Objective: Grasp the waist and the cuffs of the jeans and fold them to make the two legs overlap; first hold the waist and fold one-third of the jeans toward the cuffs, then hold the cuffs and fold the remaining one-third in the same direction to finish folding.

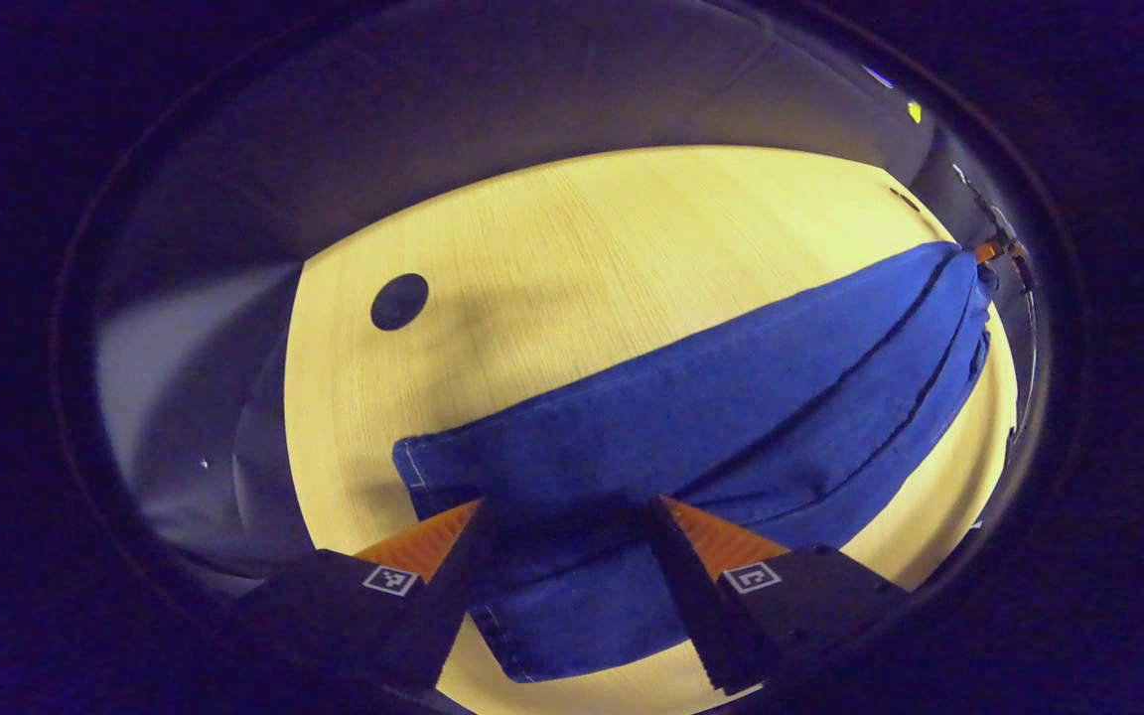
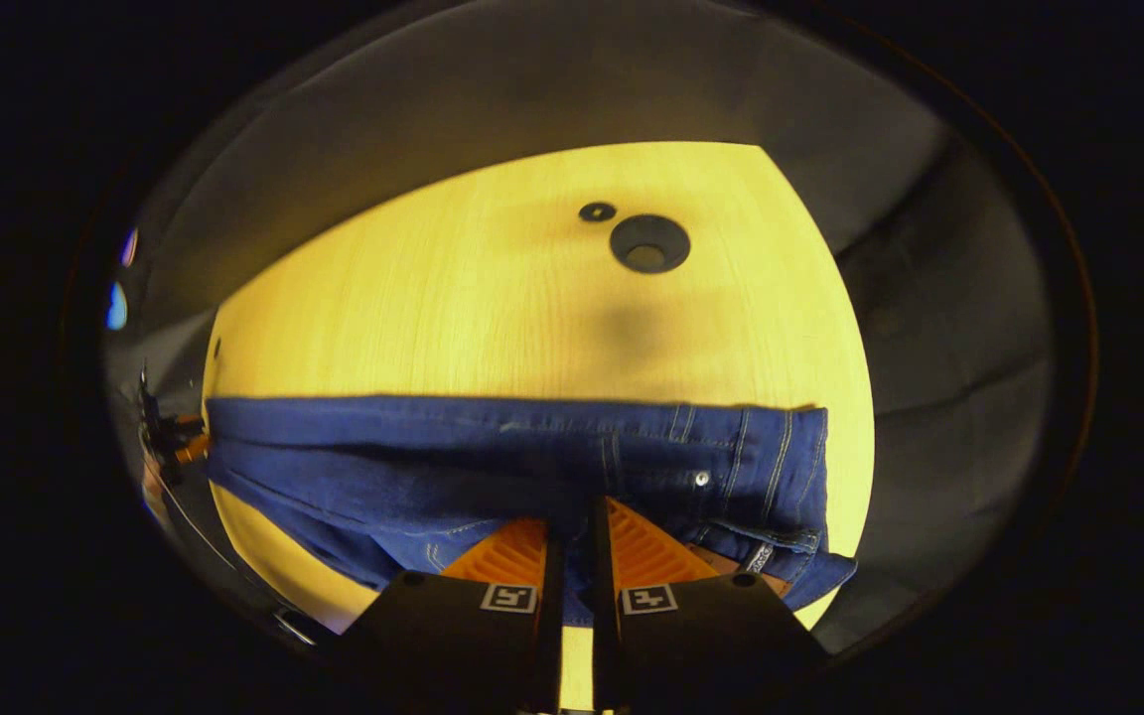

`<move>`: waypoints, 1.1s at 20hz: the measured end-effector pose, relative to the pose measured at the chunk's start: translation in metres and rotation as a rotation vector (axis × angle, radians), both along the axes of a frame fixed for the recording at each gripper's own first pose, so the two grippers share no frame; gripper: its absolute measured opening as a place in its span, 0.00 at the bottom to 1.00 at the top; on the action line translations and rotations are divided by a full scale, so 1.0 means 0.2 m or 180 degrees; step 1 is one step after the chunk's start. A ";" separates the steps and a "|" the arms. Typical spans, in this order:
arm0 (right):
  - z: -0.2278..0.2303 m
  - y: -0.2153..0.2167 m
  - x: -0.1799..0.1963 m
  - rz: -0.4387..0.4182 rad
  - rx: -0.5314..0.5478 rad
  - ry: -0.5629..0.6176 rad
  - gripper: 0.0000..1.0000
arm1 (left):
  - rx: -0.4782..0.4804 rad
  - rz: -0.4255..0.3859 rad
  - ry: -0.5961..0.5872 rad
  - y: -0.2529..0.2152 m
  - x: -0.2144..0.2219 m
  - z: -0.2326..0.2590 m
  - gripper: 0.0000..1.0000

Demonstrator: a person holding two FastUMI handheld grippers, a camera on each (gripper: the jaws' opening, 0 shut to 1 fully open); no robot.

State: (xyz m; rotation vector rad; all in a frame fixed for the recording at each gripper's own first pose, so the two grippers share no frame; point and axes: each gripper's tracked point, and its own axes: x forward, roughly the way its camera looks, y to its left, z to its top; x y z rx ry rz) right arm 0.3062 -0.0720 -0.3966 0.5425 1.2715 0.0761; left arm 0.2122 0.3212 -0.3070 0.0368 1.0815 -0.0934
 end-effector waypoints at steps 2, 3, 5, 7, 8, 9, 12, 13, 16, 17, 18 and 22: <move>0.03 -0.02 0.05 -0.0158 0.0092 -0.0065 0.26 | -0.0039 0.0116 -0.0306 -0.02 0.06 0.08 1.00; 0.07 -0.03 0.07 -0.0209 0.0136 -0.0175 0.39 | -0.0080 0.0196 -0.0510 -0.03 0.09 0.16 0.99; 0.19 -0.10 0.12 -0.0390 0.0145 -0.0482 0.68 | -0.0189 0.0376 -0.1024 -0.02 0.14 0.36 0.99; 0.28 -0.14 0.07 -0.0376 0.0173 -0.0633 0.87 | -0.0278 0.0496 -0.1520 0.00 0.12 0.59 0.98; 0.31 -0.15 0.07 -0.0368 0.0165 -0.0714 0.89 | -0.0388 0.0505 -0.1670 -0.02 0.10 0.67 0.99; 0.37 -0.15 0.07 -0.0455 0.0328 -0.0758 0.91 | -0.0534 0.0481 -0.1711 -0.06 0.06 0.73 0.98; 0.35 -0.09 -0.12 -0.0225 0.0521 -0.0072 0.91 | -0.0699 0.0519 -0.1550 -0.13 -0.02 0.71 0.99; 0.37 -0.10 -0.13 -0.0167 0.0576 -0.0020 0.91 | -0.0725 0.0579 -0.1549 -0.12 -0.04 0.72 0.99; 0.53 -0.14 -0.01 -0.0551 0.0877 -0.0291 0.96 | -0.0719 0.0571 -0.1546 -0.11 -0.11 0.72 0.96; 0.60 -0.25 0.03 -0.0816 0.0968 -0.0460 0.97 | -0.0663 0.0529 -0.1555 -0.13 -0.11 0.73 0.96; 0.61 -0.36 0.07 -0.1072 0.0880 -0.0635 0.97 | -0.0652 0.0484 -0.1574 -0.15 -0.12 0.74 0.96; 0.35 -0.55 -0.18 -0.1633 0.0465 -0.0428 0.97 | -0.0698 0.0408 -0.1693 -0.27 -0.16 0.82 0.96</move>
